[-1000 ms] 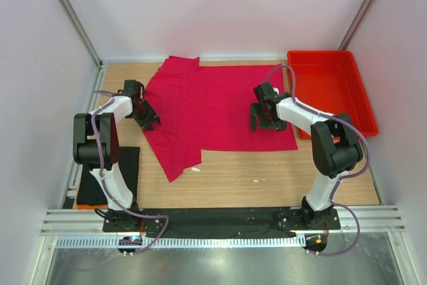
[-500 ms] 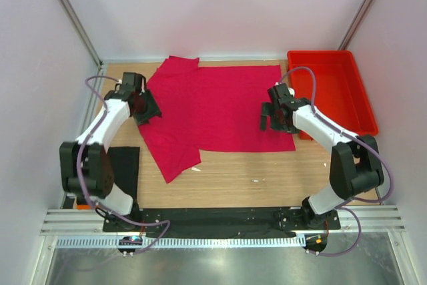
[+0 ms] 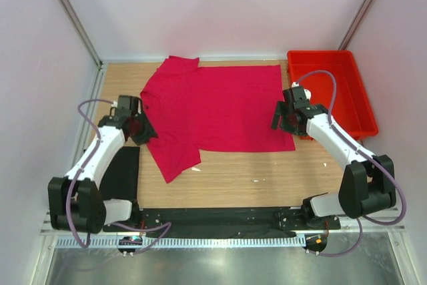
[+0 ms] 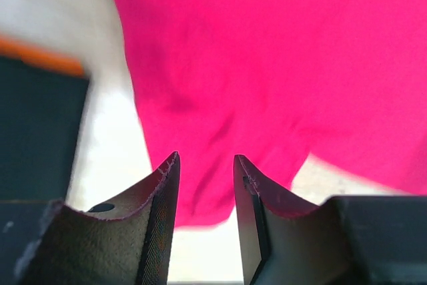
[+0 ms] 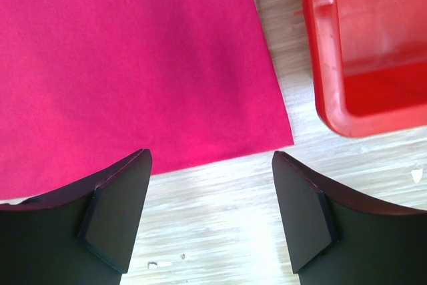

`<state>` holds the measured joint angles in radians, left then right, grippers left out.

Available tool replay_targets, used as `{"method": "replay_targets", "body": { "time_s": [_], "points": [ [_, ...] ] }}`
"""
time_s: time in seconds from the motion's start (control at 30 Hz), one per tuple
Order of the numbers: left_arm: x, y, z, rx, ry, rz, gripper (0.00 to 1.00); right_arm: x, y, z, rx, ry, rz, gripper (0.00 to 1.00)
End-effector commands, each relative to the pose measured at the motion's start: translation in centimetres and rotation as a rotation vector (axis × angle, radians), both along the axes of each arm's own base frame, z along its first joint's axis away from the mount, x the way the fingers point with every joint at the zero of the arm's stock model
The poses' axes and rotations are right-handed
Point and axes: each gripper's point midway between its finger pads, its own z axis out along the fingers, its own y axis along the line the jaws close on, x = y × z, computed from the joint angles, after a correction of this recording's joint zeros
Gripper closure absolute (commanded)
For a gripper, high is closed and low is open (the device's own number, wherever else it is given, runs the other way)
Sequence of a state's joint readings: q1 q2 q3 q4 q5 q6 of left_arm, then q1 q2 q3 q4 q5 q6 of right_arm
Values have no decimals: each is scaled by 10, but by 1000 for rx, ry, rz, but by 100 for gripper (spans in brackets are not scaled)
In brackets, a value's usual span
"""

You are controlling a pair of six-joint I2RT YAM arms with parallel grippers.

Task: Fold and stack the t-shirts
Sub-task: Fold the tshirt

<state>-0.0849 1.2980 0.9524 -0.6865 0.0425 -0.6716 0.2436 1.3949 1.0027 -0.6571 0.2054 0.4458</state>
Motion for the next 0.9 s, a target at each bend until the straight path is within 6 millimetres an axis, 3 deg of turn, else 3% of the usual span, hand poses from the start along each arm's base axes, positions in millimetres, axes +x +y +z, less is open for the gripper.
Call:
{"method": "replay_targets", "body": {
  "time_s": [0.0, 0.13, 0.27, 0.37, 0.63, 0.87],
  "points": [
    [-38, -21, -8, -14, 26, -12, 61, -2, 4, 8, 41, -46, -15, 21],
    [-75, -35, -19, -68, 36, 14, 64, -9, 4, 8, 50, -54, -5, 22],
    [-115, -42, -51, -65, 128, 26, 64, -17, 3, 3, 58, -51, -4, 22],
    [-128, -45, -66, -84, 165, 49, 62, -22, 4, 1, 69, -46, -5, 22],
    [-118, -53, -79, -67, 179, 35, 61, -29, 3, 0, 73, -49, -8, 22],
    [-124, -48, -91, -25, 228, 53, 61, -32, 0, 3, 67, -56, -13, 22]
  ]
}}
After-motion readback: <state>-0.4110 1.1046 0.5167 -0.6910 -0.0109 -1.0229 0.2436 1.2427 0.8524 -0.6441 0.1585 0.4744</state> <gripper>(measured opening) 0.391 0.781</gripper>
